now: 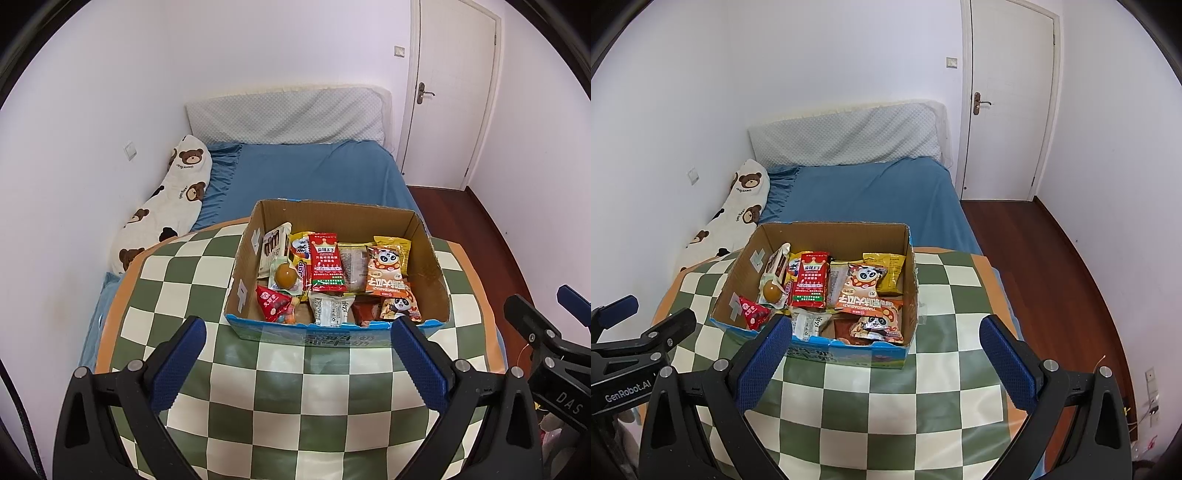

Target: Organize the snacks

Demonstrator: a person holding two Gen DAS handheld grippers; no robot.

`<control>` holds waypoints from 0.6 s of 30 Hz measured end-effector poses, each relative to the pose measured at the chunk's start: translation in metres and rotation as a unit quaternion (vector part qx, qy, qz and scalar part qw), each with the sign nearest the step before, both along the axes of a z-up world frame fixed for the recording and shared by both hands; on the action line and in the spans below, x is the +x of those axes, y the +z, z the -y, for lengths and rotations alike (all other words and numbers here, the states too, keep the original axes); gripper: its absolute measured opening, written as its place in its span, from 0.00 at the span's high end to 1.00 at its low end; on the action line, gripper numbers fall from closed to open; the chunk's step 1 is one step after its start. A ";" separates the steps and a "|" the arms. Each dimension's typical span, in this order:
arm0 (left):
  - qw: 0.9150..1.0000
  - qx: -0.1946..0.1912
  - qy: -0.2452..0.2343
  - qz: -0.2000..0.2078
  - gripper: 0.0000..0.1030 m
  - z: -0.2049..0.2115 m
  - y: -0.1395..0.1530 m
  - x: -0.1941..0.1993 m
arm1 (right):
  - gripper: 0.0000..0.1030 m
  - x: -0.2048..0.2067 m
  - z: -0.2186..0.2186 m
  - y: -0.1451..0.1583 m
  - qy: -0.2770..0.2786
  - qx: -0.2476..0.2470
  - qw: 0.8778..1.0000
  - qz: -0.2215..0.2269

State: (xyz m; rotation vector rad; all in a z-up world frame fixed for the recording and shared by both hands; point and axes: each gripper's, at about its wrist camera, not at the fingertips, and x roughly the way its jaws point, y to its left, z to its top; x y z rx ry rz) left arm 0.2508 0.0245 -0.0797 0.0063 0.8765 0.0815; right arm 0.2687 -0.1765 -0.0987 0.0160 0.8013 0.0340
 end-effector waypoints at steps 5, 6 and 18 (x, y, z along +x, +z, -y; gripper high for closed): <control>1.000 0.001 0.001 0.001 0.00 0.001 0.002 -0.001 | 0.00 -0.001 0.001 0.001 0.001 -0.001 1.000 0.001; 1.000 0.000 0.001 0.000 0.00 0.000 0.002 -0.001 | 0.00 -0.001 0.000 0.001 0.001 -0.002 1.000 0.001; 1.000 0.000 0.001 -0.001 0.00 0.001 0.004 -0.003 | 0.00 -0.001 0.000 0.001 0.002 -0.003 1.000 0.001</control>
